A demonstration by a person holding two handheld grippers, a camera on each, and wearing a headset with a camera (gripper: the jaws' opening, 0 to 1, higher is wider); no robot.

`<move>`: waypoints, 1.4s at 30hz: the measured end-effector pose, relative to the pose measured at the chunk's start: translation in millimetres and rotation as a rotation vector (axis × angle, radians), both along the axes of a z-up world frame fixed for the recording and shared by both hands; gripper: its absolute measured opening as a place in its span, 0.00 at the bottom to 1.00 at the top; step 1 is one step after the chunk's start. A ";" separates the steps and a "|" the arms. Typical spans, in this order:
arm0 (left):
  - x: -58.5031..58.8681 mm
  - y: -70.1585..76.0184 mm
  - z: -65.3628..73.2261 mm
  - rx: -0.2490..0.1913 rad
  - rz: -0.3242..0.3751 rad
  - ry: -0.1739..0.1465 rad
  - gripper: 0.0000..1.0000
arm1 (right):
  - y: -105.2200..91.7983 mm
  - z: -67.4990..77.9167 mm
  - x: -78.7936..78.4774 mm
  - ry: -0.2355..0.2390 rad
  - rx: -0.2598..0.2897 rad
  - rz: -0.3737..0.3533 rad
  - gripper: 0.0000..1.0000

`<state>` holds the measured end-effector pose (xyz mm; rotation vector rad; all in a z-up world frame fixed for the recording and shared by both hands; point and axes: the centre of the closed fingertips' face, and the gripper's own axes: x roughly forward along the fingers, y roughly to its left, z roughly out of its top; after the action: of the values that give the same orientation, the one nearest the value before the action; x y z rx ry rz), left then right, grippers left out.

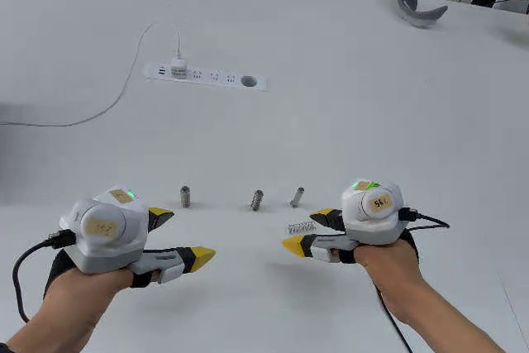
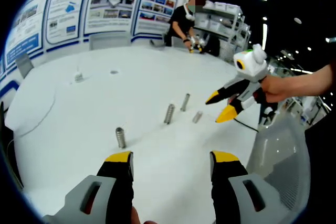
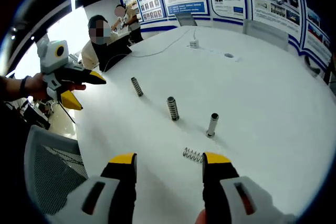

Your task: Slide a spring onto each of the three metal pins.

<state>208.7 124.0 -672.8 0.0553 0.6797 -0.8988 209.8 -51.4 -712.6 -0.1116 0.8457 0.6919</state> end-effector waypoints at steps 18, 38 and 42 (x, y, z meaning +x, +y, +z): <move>6.4 -4.5 -3.3 0.009 0.014 0.007 0.61 | -26.1 -1.3 -19.8 -0.024 0.056 -0.086 0.59; 6.5 -1.2 1.6 0.031 0.065 0.006 0.66 | -49.7 6.5 -34.1 -0.038 0.151 -0.183 0.71; 6.0 -1.1 0.6 0.034 0.074 0.011 0.67 | -55.3 7.4 -35.4 -0.045 0.161 -0.195 0.72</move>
<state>214.7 122.9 -672.2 0.0552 0.7026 -0.8170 174.4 -106.7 -705.3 0.0987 0.7434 0.5697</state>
